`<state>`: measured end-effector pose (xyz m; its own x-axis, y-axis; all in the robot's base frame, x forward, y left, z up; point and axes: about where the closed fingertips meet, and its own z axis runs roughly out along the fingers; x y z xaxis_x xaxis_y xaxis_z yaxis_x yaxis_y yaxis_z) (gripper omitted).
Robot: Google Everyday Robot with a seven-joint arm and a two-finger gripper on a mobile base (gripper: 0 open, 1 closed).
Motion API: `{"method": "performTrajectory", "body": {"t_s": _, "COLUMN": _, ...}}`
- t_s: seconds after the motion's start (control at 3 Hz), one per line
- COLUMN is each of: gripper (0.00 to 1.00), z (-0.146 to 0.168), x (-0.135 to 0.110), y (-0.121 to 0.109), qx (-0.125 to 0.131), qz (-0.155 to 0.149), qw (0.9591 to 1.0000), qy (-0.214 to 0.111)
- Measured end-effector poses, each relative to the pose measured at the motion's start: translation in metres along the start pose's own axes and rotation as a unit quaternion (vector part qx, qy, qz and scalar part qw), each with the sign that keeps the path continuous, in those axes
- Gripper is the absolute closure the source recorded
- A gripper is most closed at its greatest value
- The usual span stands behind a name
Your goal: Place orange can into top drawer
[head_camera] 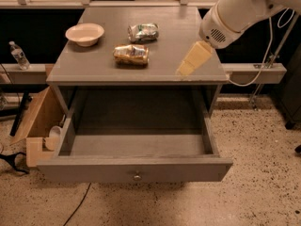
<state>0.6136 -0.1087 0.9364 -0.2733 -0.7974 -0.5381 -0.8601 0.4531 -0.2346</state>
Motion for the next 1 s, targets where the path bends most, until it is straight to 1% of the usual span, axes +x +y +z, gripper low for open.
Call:
{"method": "performTrajectory", "body": {"t_s": 0.33, "gripper": 0.0, "z": 0.046, "x": -0.034, "y": -0.004, "qx": -0.02, "qz": -0.005, "qw": 0.9996, "qy": -0.022}}
{"method": "performTrajectory", "body": {"t_s": 1.0, "gripper": 0.0, "z": 0.057, "x": -0.037, "y": -0.004, "qx": -0.029, "qz": -0.003, "qw": 0.9992, "qy": -0.027}}
